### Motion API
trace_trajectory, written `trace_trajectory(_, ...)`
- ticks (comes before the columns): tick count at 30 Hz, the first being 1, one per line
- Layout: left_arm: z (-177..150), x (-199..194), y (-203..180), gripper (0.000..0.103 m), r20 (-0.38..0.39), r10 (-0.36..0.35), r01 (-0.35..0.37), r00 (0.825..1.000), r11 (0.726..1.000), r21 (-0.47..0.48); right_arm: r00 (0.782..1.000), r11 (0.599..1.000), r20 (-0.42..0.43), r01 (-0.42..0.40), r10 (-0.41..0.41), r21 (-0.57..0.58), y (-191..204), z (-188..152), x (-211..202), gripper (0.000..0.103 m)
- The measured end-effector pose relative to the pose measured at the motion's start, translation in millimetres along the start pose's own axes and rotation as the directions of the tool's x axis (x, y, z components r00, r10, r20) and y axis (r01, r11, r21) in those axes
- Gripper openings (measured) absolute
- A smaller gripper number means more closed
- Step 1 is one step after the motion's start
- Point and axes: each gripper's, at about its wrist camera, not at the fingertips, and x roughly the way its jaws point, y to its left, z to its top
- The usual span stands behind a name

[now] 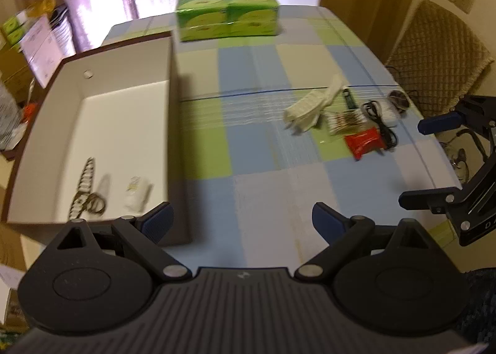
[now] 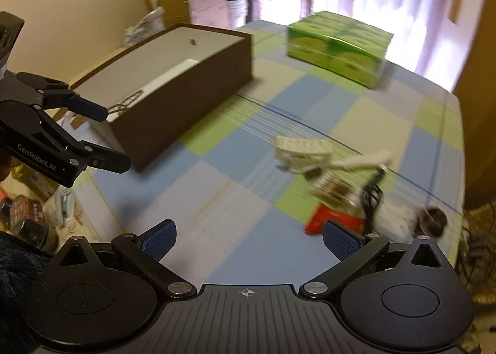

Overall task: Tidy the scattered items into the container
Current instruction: 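Withdraw both tools from the box back toward the remaining items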

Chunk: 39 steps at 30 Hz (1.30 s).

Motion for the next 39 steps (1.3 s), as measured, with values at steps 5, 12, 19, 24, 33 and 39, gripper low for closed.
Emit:
trace_trajectory(5, 8.6, 13.4, -22.6, 0.094, 0.010, -0.020, 0.019, 1.000, 0.999, 0.041, 0.998, 0.996, -0.001, 0.055, -0.055, 0.066, -23.3, -10.5, -8.0, 0.103)
trace_trajectory(12, 23.0, 37.4, -43.4, 0.094, 0.021, -0.033, 0.031, 0.999, 0.995, 0.092, 0.986, 0.965, 0.011, 0.160, -0.165, 0.207, -61.5, -16.0, -11.7, 0.103)
trace_trajectory(19, 38.1, 62.2, -63.6, 0.093, 0.046, -0.038, 0.030, 0.998, 0.984, 0.175, 0.970, 0.924, 0.012, 0.226, -0.241, 0.308, -100.1, -19.0, -1.2, 0.103)
trace_trajectory(24, 52.8, 82.6, -76.7, 0.092, 0.048, -0.039, 0.028, 0.998, 0.976, 0.215, 0.964, 0.900, 0.006, 0.246, -0.265, 0.360, -124.4, -21.5, 7.6, 0.103)
trace_trajectory(33, 76.4, 115.6, -92.1, 0.090, 0.037, -0.058, 0.044, 0.998, 0.955, 0.292, 0.959, 0.866, -0.018, 0.263, -0.283, 0.426, -166.3, -24.9, 20.1, 0.103)
trace_trajectory(39, 95.9, 147.2, -94.7, 0.085, 0.011, -0.052, 0.045, 0.999, 0.933, 0.356, 0.960, 0.848, -0.038, 0.262, -0.276, 0.461, -191.1, -24.9, 32.5, 0.103)
